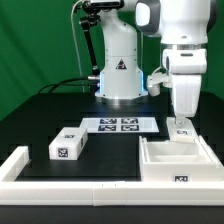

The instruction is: Assemble cabinet

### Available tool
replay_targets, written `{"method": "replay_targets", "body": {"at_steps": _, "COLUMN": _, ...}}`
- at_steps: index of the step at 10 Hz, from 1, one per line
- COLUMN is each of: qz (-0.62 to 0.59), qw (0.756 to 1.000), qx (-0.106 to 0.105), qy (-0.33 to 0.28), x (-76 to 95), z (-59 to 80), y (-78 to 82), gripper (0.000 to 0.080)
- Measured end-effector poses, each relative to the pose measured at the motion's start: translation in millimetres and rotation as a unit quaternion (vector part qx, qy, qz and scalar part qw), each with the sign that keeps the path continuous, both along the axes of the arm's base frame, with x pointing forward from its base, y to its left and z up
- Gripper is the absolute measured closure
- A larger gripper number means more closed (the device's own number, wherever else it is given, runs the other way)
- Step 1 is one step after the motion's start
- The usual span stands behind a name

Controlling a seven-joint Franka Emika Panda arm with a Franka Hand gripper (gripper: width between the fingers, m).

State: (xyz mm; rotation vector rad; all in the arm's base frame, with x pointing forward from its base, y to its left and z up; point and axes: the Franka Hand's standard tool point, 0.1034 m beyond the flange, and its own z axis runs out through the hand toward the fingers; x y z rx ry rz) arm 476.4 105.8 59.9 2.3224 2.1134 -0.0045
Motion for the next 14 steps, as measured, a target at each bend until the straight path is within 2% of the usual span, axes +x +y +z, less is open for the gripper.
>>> {"method": "replay_targets", "body": {"at_steps": 3, "qz": 0.0, "qw": 1.0, "qx": 0.0, "qy": 0.0, "x": 0.2, "z": -0.2, "y": -0.1, "gripper": 0.0731}}
{"method": "replay_targets", "body": {"at_steps": 8, "qz": -0.01, "qw": 1.0, "qx": 0.006, "qy": -0.016, "x": 58.5, "z": -0.5, "y": -5.1, "gripper": 0.0731}}
{"method": "replay_targets", "body": {"at_steps": 9, "qz": -0.011, "qw": 1.0, "qx": 0.005, "qy": -0.015, "x": 63.2, "z": -0.5, "y": -5.8, "gripper": 0.0731}}
{"method": "replay_targets", "body": {"at_steps": 14, "qz": -0.012, "qw": 1.0, "qx": 0.006, "qy": -0.015, "x": 64.0, "z": -0.7, "y": -6.7, "gripper": 0.0731}}
